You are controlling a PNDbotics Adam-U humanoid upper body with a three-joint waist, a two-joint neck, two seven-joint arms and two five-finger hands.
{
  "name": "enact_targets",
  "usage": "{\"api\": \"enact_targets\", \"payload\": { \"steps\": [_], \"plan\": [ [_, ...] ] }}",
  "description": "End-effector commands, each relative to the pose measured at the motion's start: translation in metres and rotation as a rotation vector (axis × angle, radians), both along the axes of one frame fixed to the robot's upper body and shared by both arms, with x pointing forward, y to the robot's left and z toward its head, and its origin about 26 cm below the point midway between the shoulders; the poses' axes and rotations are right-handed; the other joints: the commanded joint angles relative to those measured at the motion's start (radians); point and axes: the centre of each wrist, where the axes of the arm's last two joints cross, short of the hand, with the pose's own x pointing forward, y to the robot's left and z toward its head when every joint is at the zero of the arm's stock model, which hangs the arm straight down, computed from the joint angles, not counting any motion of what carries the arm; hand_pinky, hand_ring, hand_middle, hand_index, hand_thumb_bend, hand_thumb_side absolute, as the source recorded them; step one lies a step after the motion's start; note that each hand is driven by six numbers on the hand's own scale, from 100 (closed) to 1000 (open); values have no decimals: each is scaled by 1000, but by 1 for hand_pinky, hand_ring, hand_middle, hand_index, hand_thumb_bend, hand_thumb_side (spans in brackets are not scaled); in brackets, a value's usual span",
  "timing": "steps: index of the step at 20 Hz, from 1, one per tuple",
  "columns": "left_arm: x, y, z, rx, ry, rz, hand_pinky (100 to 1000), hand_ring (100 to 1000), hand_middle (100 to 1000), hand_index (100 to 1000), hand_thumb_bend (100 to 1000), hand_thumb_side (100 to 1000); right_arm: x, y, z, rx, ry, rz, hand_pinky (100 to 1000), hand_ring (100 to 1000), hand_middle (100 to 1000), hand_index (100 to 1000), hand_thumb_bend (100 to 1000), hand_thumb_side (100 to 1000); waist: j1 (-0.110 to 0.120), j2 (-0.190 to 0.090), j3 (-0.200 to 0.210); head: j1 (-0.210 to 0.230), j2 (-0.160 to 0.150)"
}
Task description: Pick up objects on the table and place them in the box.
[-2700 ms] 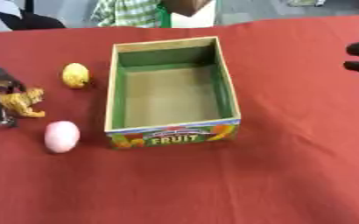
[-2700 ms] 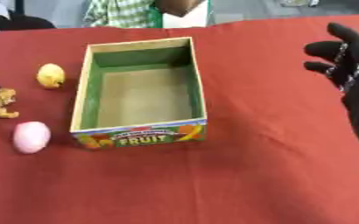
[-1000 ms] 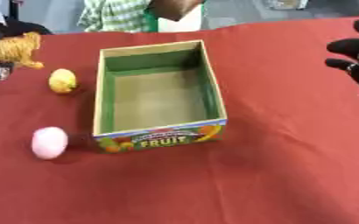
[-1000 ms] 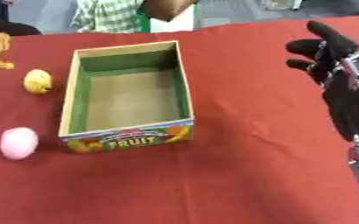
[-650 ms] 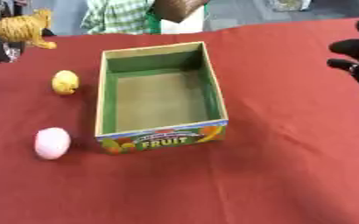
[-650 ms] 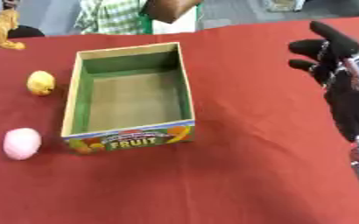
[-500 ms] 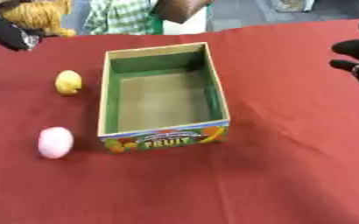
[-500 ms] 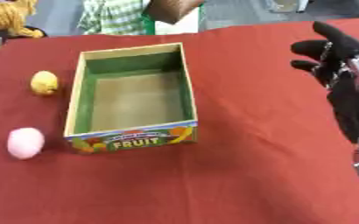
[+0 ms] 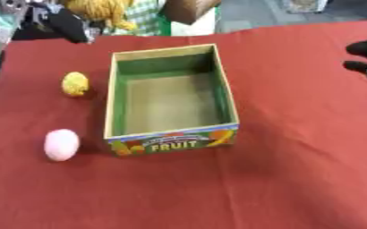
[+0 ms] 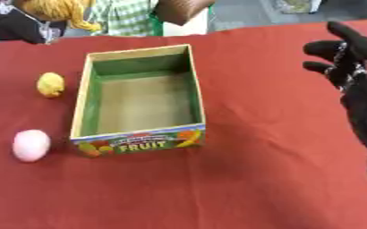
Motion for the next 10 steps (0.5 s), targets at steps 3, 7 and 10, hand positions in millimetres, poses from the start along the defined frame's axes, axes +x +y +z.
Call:
{"api": "enact_targets", "payload": {
  "steps": [3,7,10],
  "plan": [
    [10,-24,0,-28,15,-50,199,327,244,271,100,327,-1,2,9,-10,-26,17,838,877,738,964,100,1000,-1,-23,-4,8,-6],
    [23,-41,-14,-26,54,-60,200,330,242,273,100,327,-1,2,9,-9,-25,19,838,877,738,964,100,1000,-1,-21,-8,11,-7],
    [32,-54,-30,3,87,-62,205,340,248,281,100,324,-1,3,9,-6,-25,20,838,877,738,964,100,1000,0,-21,-9,13,-10]
  ]
}}
